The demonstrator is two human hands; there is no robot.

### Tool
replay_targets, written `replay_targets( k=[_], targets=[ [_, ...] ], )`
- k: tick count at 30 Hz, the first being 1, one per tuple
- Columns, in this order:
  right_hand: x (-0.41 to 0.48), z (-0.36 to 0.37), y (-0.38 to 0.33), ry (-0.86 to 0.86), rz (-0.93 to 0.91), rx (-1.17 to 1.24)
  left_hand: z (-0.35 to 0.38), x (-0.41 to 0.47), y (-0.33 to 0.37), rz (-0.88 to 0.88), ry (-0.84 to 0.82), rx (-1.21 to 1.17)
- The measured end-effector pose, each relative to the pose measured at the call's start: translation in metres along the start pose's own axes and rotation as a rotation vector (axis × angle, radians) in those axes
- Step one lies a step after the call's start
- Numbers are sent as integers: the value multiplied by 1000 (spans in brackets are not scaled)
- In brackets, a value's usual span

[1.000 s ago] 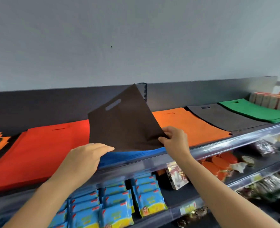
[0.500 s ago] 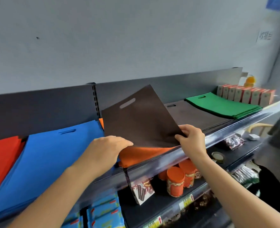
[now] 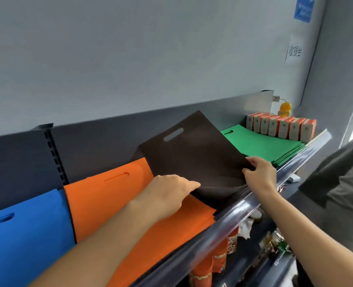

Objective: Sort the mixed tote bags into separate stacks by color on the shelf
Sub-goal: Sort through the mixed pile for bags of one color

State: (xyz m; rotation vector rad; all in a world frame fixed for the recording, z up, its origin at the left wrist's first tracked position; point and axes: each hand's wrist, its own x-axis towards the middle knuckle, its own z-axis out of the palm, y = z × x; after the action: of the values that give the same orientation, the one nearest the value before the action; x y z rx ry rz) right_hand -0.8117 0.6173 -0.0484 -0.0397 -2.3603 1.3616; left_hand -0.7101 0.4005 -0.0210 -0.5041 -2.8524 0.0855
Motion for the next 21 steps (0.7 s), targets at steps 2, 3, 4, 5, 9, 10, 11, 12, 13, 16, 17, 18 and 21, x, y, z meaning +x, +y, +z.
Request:
replay_targets(
  k=[2, 3, 4, 5, 9, 10, 11, 12, 13, 16, 17, 18, 21],
  targets=[
    [18, -2, 9, 13, 6, -55, 9, 18, 11, 5, -46, -10],
    [26, -3, 13, 23, 8, -83, 14, 27, 16, 2, -64, -17],
    [34, -2, 17, 38, 13, -135, 20, 37, 21, -7, -82, -25],
    [41, -1, 20, 51, 18, -227, 25, 46, 26, -17, -100, -34],
    [53, 12, 25, 5, -1, -445, 50, 68, 47, -69, -221, -120],
    [54, 17, 26, -55, -8, -421, 55, 71, 49, -97, -246, -158],
    [53, 22, 27, -135, -16, -405, 57, 73, 50, -127, -262, -198],
    [51, 27, 29, -231, -24, -421, 57, 73, 52, -146, -279, -234],
    [48, 32, 30, -318, -38, -471, 55, 72, 54, -149, -286, -266],
    [42, 40, 28, -382, -94, -634, 42, 60, 57, -129, -206, -303],
    [40, 41, 24, -358, -117, -635, 37, 51, 55, -149, -159, -315],
    [38, 43, 18, -331, -154, -611, 32, 41, 51, -182, -117, -318],
    [18, 52, -13, -323, -313, -421, 13, -6, 34, -290, -49, -254]
  ],
)
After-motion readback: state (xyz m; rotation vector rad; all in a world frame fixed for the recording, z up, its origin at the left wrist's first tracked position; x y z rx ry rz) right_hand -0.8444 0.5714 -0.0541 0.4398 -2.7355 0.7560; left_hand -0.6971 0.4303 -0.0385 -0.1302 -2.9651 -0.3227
